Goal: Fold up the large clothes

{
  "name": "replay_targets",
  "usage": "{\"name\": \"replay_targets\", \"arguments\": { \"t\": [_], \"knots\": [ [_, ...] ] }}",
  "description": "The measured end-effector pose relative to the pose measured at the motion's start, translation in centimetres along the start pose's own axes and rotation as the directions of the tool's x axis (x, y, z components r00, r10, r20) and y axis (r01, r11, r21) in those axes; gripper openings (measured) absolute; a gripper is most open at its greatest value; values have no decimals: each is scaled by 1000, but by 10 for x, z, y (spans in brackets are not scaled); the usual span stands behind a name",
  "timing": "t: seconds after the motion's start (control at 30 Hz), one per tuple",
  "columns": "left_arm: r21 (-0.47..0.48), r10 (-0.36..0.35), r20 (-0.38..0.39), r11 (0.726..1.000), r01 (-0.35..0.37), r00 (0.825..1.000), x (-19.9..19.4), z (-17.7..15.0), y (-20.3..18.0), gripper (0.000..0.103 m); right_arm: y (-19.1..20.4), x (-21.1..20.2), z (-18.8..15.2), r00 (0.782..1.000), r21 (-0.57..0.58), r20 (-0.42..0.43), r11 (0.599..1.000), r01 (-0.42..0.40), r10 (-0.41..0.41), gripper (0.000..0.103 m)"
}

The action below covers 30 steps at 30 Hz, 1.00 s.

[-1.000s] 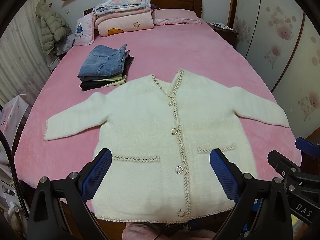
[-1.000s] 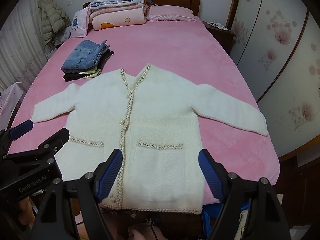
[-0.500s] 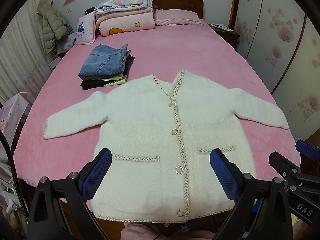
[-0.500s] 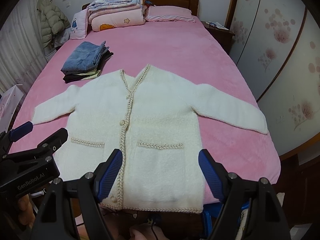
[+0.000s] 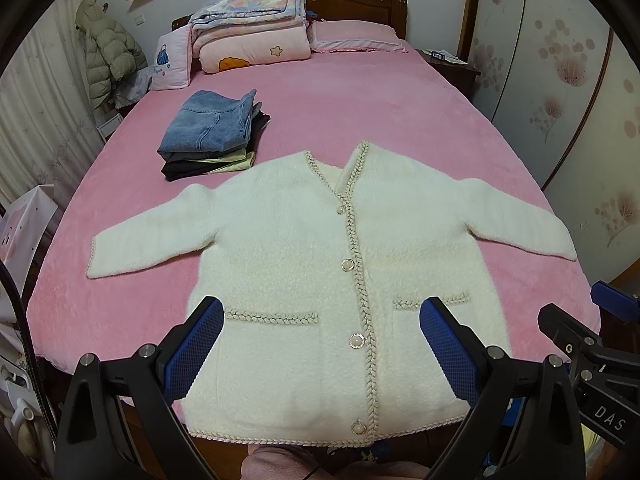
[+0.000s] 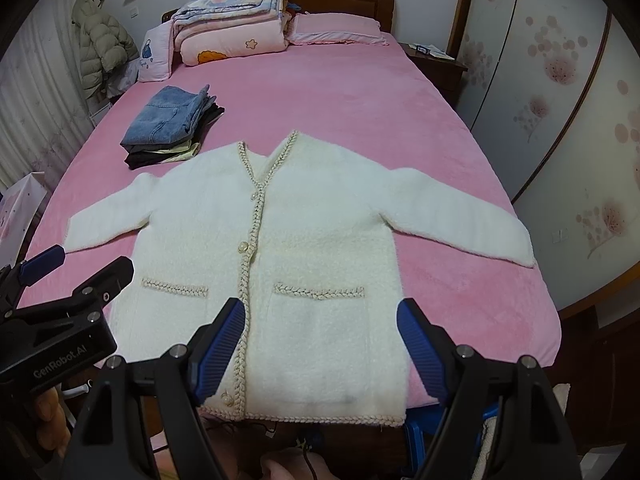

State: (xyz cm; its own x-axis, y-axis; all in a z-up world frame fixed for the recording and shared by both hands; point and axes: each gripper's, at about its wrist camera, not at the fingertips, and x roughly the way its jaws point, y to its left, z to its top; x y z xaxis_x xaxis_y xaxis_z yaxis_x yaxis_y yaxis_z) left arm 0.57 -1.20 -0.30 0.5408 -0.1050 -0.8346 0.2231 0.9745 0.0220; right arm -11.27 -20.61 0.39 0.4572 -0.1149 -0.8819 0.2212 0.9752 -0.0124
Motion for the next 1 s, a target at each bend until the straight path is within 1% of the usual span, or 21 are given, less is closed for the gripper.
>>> {"name": "replay_targets", "arguments": {
  "t": [0.33,0.7,0.87,0.97,1.0],
  "knots": [
    [-20,11,3,1000,-11,1000,-2,2,-1,98,-1,1,-1,1000,-9,2,1000,-12,12,79],
    [-41,33,36,999,-31,999,-12,2,-2,98,-2,-4,1,999,-18,22,999,-26,27,79],
    [-70,37,48,997,-33,998,-19,2,3,98,-5,-11,2,998,-21,46,999,-34,35,79],
    [-109,27,72,994,-19,997,-27,3,13,98,-8,-19,2,993,-13,82,997,-78,79,79],
    [-127,21,86,992,-10,996,-31,3,18,98,-9,-22,2,992,-11,94,997,-78,79,79]
  ]
}}
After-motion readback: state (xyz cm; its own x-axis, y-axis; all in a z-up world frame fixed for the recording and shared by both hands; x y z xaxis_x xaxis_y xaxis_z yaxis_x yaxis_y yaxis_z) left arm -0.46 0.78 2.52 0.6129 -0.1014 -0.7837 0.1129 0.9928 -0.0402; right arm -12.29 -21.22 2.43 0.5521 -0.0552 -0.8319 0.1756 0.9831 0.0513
